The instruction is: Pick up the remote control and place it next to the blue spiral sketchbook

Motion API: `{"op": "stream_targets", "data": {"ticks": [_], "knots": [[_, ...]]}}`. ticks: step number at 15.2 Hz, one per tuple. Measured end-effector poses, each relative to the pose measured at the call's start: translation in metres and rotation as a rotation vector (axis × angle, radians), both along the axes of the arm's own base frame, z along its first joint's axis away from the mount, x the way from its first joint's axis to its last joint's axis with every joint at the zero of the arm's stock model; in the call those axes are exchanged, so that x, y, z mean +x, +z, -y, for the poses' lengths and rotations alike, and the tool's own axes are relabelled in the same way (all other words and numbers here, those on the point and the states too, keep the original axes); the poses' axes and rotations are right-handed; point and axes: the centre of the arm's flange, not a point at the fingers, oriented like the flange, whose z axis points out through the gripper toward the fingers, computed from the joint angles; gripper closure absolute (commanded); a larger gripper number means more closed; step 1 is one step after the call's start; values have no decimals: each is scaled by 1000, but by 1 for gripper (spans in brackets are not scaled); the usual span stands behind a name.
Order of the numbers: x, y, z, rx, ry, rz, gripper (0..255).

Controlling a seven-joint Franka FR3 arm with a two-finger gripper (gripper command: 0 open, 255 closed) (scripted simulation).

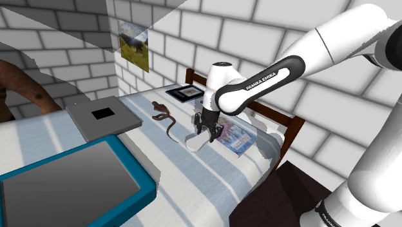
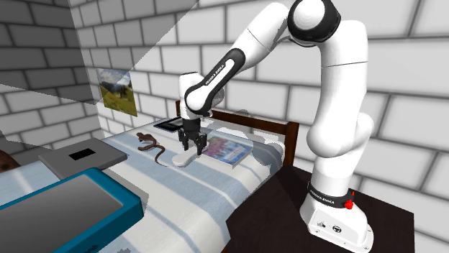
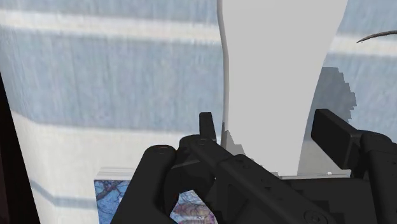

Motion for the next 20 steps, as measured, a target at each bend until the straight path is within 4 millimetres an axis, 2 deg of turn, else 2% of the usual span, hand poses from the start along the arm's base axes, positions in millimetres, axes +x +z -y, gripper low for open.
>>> {"op": "stream_targets", "data": {"ticks": [6,20], "knots": [[62,3,42,1,0,0,255],[222,2,139,0,0,0,255]]}}
